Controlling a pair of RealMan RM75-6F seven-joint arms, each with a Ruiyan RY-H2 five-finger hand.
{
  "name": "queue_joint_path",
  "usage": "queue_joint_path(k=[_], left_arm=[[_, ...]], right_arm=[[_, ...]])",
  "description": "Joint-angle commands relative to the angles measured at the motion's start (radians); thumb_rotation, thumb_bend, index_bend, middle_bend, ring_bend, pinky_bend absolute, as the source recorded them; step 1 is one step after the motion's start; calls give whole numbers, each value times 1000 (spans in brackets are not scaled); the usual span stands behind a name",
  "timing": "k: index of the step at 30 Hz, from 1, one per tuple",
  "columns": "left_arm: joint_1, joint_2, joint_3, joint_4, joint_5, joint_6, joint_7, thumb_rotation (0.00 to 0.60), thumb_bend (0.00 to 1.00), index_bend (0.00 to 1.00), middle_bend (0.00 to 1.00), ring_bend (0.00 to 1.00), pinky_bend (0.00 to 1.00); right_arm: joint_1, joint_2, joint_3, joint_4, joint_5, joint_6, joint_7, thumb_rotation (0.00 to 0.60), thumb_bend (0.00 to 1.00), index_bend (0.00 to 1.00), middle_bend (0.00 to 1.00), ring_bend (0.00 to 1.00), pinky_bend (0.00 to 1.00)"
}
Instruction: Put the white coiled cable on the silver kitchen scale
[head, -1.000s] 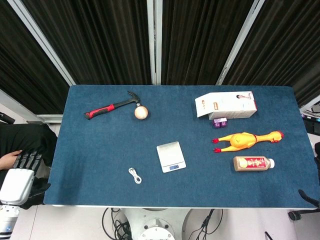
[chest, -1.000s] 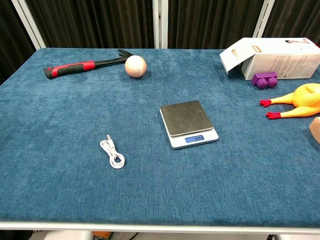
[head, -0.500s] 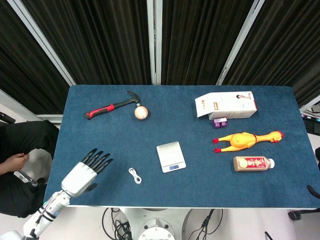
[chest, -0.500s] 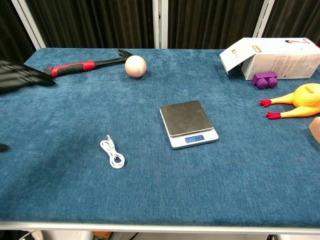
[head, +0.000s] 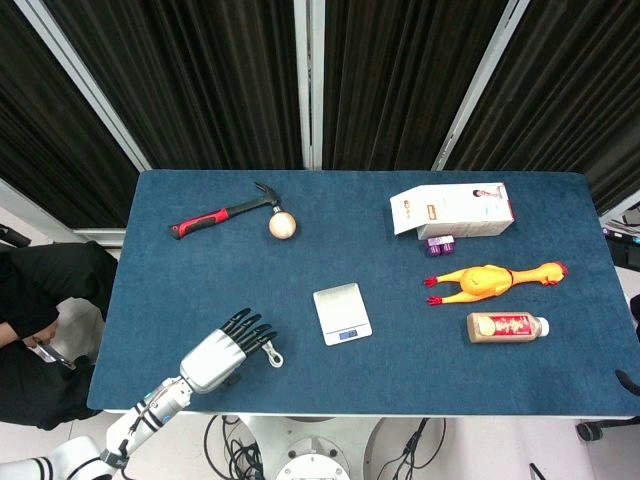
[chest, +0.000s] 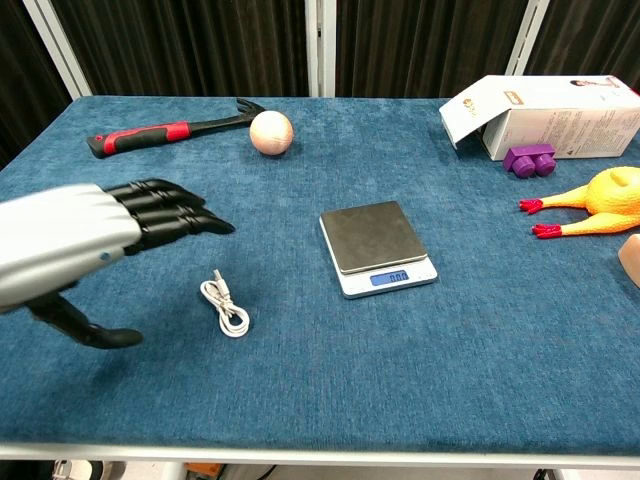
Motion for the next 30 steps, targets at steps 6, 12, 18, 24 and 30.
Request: queue_joint_path(k=[6,12,18,24,30], left_arm=[[-50,-75,8,89,-31,-51,6,600,178,109,117,0,47],[-79,-89,7,102,-46,-73,23,600,227,144,154,0,47],[-110,-99,0,102,-66,-97,42,600,286,180,199,0,47],[-127,-118,-2,117,-82,-101,56,600,307,238,265,0,50],[-134,-126,8,133,-100,-107,76,600,308,292,323,0,55]], right_arm=[[-4,-14,4,35,5,-11,32,600,26,0,0,0,0],[-2,-30,6,65,0,-19,52,600,26,0,0,0,0],[1,-33,5,69,-2,-30,46,600,26,0,0,0,0],[2,-31,1,65,2,-51,35,600,26,0,0,0,0],[1,-28,2,63,9,-63,33,600,26,0,0,0,0]])
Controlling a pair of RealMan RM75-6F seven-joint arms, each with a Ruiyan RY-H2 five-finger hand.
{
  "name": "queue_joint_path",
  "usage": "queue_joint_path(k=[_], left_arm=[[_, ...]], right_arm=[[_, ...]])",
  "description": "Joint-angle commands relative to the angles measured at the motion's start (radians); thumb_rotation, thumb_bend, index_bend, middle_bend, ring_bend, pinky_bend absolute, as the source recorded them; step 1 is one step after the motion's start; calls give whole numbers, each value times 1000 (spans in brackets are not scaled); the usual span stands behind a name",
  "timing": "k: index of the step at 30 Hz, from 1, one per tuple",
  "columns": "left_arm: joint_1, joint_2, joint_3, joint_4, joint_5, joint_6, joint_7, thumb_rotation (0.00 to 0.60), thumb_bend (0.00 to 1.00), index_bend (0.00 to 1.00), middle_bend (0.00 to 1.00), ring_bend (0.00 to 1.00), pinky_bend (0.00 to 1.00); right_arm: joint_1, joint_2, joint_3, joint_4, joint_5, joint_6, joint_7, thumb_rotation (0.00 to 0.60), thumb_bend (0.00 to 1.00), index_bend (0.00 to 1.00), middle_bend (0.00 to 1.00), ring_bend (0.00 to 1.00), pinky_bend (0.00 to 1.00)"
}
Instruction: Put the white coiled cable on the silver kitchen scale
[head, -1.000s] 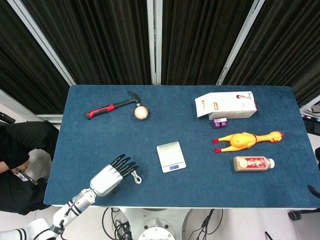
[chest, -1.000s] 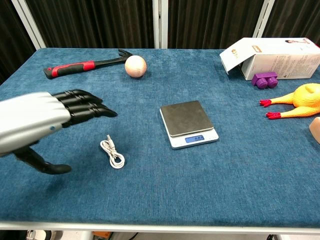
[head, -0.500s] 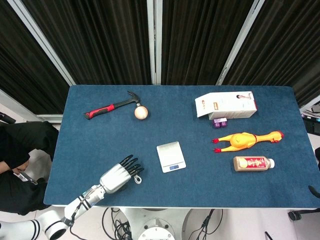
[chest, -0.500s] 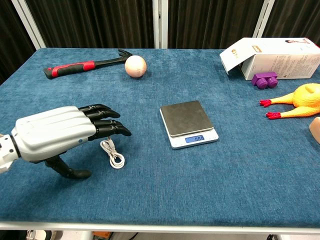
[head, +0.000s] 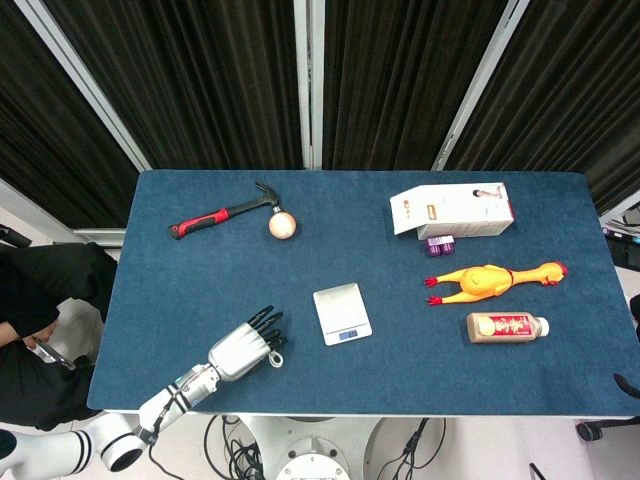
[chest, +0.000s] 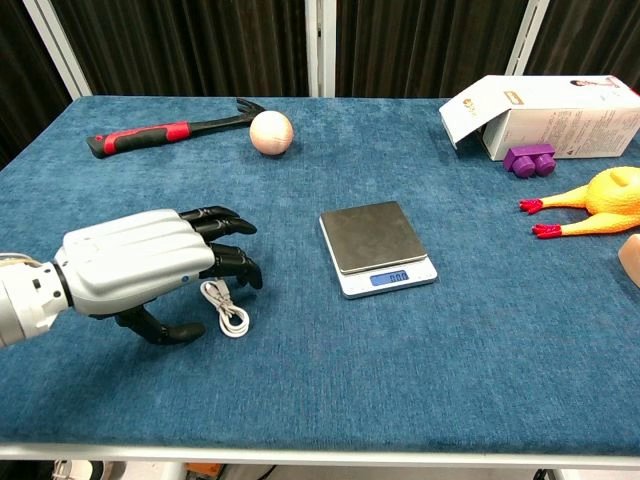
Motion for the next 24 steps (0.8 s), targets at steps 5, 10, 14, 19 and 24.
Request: queue_joint_path(k=[5,10,14,19,24], left_arm=[[-5,-12,9,19,1,20,9,600,308,361,391,40,67],[-6,-26,24,44,13,43,-10,600,308,477,477,110,88],[-6,-41,34,73,21,63,-26,600,308,525,527,153,93],[-5,-64,38,114,49,123,-60,600,308,582,580,202,93],[-7,-71,28,120,47,153,-93,600,308,597,595,211,87]], right_arm=[[1,2,2,-5,2,-7,-1,600,26,0,0,0,0],[1,5,4,-13,7,-13,-3,600,26,0,0,0,0],[1,9,3,-22,4,-13,-6,600,26,0,0,0,0],[2,9,3,-25,7,-23,-10,600,26,0,0,0,0],[4,10,2,-28,9,-30,-11,600,26,0,0,0,0]])
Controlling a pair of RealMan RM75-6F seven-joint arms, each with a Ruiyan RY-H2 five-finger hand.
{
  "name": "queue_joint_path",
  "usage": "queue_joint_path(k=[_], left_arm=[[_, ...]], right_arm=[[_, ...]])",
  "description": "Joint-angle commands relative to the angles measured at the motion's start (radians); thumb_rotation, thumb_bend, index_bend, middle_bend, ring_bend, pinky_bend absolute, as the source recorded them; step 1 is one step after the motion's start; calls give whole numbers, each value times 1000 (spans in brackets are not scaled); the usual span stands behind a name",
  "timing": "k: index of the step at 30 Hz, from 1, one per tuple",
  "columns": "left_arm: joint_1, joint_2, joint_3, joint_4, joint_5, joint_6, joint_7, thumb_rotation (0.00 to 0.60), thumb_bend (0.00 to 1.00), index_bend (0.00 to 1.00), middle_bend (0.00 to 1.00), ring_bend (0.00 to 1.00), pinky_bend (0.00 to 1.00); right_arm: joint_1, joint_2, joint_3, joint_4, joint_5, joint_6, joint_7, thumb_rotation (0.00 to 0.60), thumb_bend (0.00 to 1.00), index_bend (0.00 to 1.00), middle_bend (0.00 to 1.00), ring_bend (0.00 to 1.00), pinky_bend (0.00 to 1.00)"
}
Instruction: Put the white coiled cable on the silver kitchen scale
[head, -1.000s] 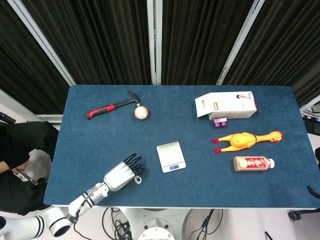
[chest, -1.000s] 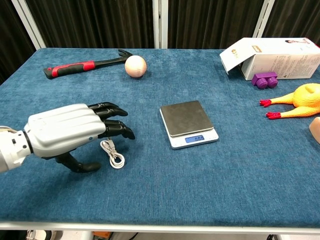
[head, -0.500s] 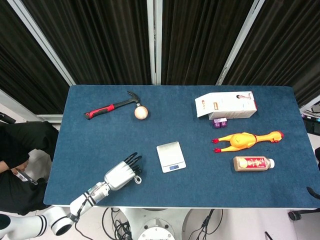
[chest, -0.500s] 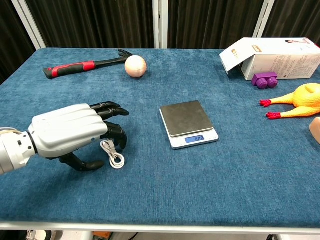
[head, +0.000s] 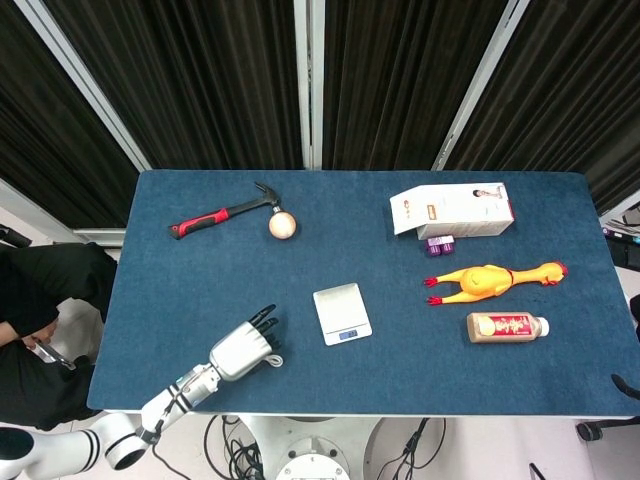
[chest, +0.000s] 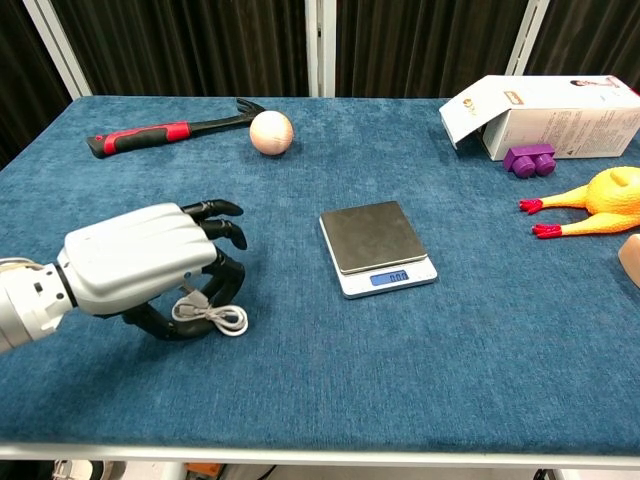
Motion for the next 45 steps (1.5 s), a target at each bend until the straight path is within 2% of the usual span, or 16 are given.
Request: queue_joint_path(k=[1,6,11,18,24,33,40,45], left_arm=[[-4,-3,-10,-3,-4,13,-20,600,308,597,595,211,84],[-21,-5,-49,-32,-34,19,-62,600,308,598,595,211,75],[-56,-27,-128,-71,-125,-32,-81,600,308,597,595,211,73],[-137,-87,-241,-90,-232,-114,-21,600,308,596,594,218,75],[-198,-133,-292,-92,-304,-174,37,600,302,591,589,218,73],[-273,-233,-315,-9,-343,-211,27,600,302,582,579,218,72],[-336,-321,-340,138,-365,-231,-16,600,302,579,577,218,72],[-357,-351,-330,220,-355,-228,-55,600,302,560,543,217,73]], right_arm=[[1,1,-1,-2,1,-4,-1,600,26,0,0,0,0],[2,3,-2,-6,1,-10,-3,600,26,0,0,0,0],[-12,19,3,-34,-17,37,17,600,35,0,0,0,0],[-44,54,6,-95,-40,120,-7,600,56,0,0,0,0],[-52,63,3,-95,-42,127,1,600,63,0,0,0,0],[-60,56,4,-60,-41,133,31,600,61,0,0,0,0],[-60,57,4,-55,-42,128,37,600,61,0,0,0,0],[-57,52,9,-35,-34,118,57,600,60,0,0,0,0]])
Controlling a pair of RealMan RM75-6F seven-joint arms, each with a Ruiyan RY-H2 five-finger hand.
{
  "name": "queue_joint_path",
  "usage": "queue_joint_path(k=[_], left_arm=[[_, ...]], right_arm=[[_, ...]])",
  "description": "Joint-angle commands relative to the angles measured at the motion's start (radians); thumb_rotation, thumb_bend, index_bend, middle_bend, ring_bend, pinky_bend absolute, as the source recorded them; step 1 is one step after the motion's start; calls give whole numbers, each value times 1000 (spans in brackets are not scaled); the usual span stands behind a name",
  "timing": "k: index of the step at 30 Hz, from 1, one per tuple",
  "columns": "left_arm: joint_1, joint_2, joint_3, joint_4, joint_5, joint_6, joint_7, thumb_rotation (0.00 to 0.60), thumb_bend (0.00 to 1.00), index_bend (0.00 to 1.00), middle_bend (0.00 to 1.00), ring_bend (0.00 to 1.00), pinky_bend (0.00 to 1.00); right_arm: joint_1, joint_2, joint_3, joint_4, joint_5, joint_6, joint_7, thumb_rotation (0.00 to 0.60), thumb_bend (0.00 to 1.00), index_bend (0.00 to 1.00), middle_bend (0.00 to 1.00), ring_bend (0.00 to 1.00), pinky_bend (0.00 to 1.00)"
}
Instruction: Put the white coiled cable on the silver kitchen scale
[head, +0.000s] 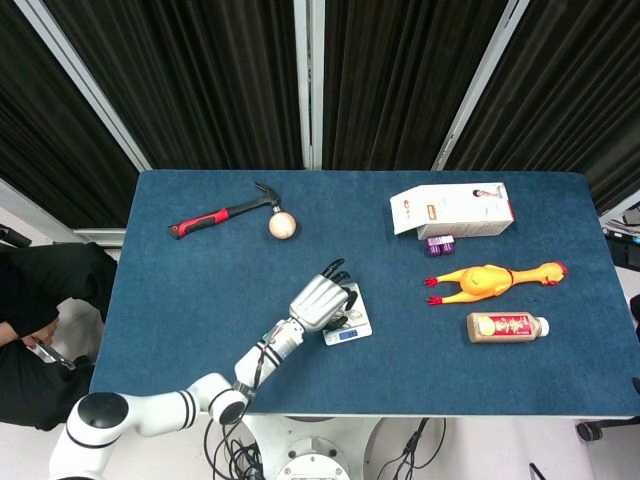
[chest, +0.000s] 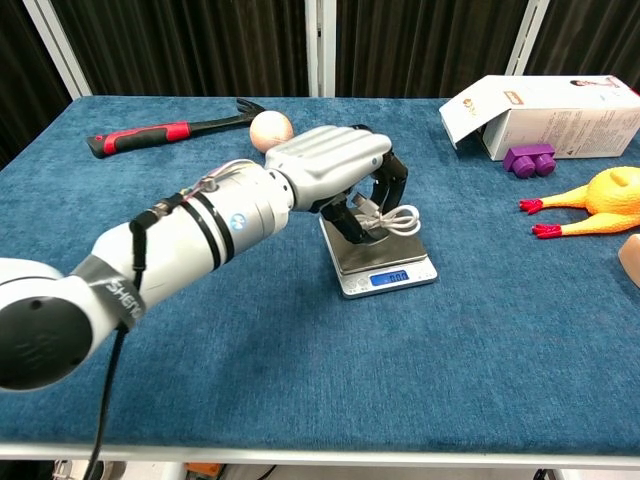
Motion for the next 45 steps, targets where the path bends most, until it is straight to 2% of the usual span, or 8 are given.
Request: queue_joint_path(k=[1,5,10,15,24,31,40,45], left_arm=[[-20,-29,3,54,1,0,-45,600,302,551,531,217,73],[-37,-42,7,92,-1,-13,-68,600,289,487,463,199,73],[-56,-11,27,86,-19,-86,-62,600,182,190,260,84,65],[-49,19,31,58,-11,-55,-74,600,156,87,182,40,57],[78,265,46,-285,-32,96,80,600,154,71,162,16,46],[308,554,156,-596,-44,315,184,600,145,71,162,16,46],[607,681,347,-527,34,604,95,600,104,73,175,15,39],[694,685,371,-429,60,688,39,600,102,57,171,16,49]], right_arm=[[5,-9,5,22,3,-7,19,600,61,0,0,0,0],[12,-28,7,57,4,-19,38,600,60,0,0,0,0],[18,-28,9,66,19,-48,42,600,61,0,0,0,0],[21,-24,15,65,27,-55,46,600,62,0,0,0,0],[38,-27,13,53,14,-68,25,600,63,0,0,0,0],[45,-28,6,16,-9,-54,-19,600,62,0,0,0,0],[67,-59,-21,-15,-40,-75,-109,600,66,0,0,0,0],[76,-71,-31,-28,-42,-96,-141,600,65,0,0,0,0]])
